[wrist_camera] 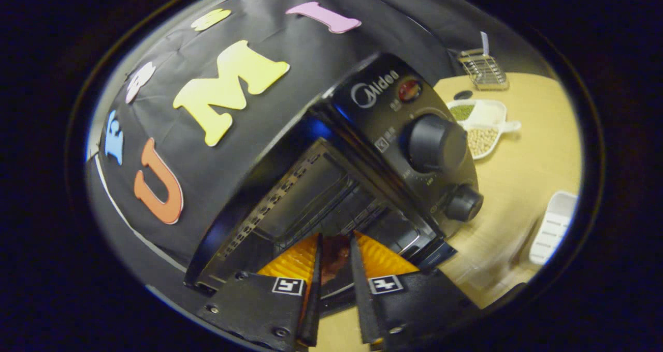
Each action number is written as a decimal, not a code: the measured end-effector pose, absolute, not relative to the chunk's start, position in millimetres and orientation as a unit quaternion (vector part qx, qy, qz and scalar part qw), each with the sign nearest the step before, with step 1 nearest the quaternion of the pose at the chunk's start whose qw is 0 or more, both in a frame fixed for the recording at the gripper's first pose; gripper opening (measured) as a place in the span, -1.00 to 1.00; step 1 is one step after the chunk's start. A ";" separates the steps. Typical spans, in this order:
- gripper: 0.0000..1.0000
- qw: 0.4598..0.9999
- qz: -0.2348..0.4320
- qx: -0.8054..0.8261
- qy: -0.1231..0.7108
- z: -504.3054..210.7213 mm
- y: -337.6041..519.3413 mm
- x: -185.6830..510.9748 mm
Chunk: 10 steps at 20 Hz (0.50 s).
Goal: Open the toaster oven, put the food inside, and close the toaster oven door.
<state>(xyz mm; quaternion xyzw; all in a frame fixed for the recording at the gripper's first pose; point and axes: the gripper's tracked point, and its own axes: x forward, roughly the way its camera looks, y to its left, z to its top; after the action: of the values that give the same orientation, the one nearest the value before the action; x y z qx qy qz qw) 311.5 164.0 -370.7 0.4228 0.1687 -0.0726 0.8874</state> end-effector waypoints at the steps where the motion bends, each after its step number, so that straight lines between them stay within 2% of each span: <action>1: -0.19 0.889 -0.068 0.421 0.166 -368.2 164.3 313.9; 2: 0.00 0.891 -0.067 0.417 0.166 -365.4 164.7 311.2; 5: 0.77 0.903 -0.064 0.389 0.171 -360.9 164.3 307.7; 6: 0.84 0.905 -0.062 0.383 0.175 -359.4 165.8 305.8; 10: 0.92 0.910 -0.056 0.365 0.189 -353.8 166.8 292.7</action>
<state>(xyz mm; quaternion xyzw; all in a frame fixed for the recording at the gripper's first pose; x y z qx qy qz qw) 292.7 166.8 -353.8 0.3648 0.1893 -0.0561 0.9099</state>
